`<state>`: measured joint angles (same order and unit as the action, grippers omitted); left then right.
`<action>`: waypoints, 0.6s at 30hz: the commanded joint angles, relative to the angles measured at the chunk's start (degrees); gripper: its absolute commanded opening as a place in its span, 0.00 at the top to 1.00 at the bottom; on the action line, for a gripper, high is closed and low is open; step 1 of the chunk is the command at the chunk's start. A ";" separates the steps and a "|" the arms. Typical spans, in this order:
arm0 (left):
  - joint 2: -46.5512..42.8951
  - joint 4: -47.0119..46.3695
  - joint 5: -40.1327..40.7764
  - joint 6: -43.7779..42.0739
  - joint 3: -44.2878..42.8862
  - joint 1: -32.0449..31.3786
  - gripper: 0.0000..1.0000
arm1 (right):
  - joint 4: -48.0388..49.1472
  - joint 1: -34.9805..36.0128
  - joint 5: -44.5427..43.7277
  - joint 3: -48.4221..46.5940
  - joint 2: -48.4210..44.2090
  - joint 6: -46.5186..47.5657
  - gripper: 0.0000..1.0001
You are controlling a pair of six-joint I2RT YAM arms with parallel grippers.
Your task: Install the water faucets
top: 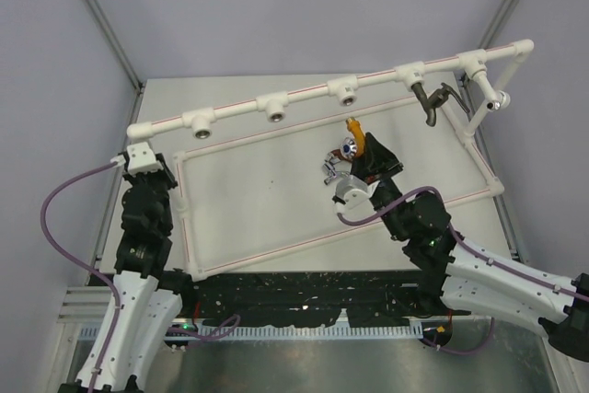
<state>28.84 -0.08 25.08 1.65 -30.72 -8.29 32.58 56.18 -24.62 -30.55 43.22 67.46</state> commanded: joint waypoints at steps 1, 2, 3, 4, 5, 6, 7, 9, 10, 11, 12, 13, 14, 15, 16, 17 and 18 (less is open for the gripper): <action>-1.42 2.63 0.41 -1.39 -1.19 -1.46 1.00 | 12.13 0.33 1.86 -1.63 1.34 8.89 0.95; -1.33 2.36 0.32 -1.21 -1.01 -1.64 1.00 | 13.38 0.33 1.95 -0.84 2.30 11.79 0.95; -0.98 2.54 0.23 -1.12 -1.18 -1.90 1.00 | 16.70 0.24 1.95 -0.48 2.83 13.21 0.95; -0.63 2.62 0.14 -1.21 -1.27 -2.34 1.00 | 18.47 0.24 2.03 0.13 4.05 16.35 0.95; -0.19 2.54 0.40 -1.21 -1.27 -2.60 1.00 | 21.01 0.33 2.21 0.31 4.76 17.69 0.95; 0.33 2.80 0.58 -1.30 -1.53 -2.86 1.00 | 21.91 0.33 2.30 0.31 5.81 19.79 0.95; 0.60 2.71 0.84 -1.39 -1.54 -3.22 1.00 | 22.18 0.42 2.04 0.14 6.34 20.51 0.95; 1.21 2.89 1.20 -1.39 -1.71 -3.66 1.00 | 22.27 0.24 2.21 -0.30 7.31 21.13 0.95; 1.57 2.98 1.20 -1.39 -1.80 -3.75 1.00 | 22.27 0.42 2.12 -0.74 8.01 21.22 0.95; 1.66 2.89 1.29 -1.39 -1.71 -3.83 1.00 | 22.09 0.33 1.86 -1.00 8.37 21.39 0.95; 1.83 2.98 1.20 -1.39 -1.71 -3.92 1.00 | 22.61 0.24 1.34 -1.44 9.15 22.27 0.95; 2.01 2.98 1.37 -1.39 -1.80 -4.01 1.00 | 23.05 0.33 1.24 -1.53 9.51 22.80 0.95; 2.18 3.06 1.37 -1.39 -1.71 -4.01 1.00 | 23.75 0.24 0.89 -1.88 10.21 23.50 0.95; 2.19 3.06 1.37 -1.39 -1.80 -4.10 1.00 | 23.85 0.24 0.89 -2.06 10.39 23.85 0.95; 2.19 3.24 1.37 -1.39 -1.97 -4.10 1.00 | 23.85 0.16 0.98 -2.24 10.57 24.47 0.95; 2.10 3.24 1.20 -1.39 -1.89 -4.18 1.00 | 23.67 0.15 1.07 -2.33 10.57 24.56 0.95; 2.01 3.15 1.37 -1.39 -1.80 -4.10 1.00 | 22.63 0.15 1.07 -2.59 10.39 24.56 0.95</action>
<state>29.93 1.23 29.34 1.52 -31.40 -11.42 49.65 56.18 -23.49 -30.24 54.00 88.23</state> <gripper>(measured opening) 0.322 0.360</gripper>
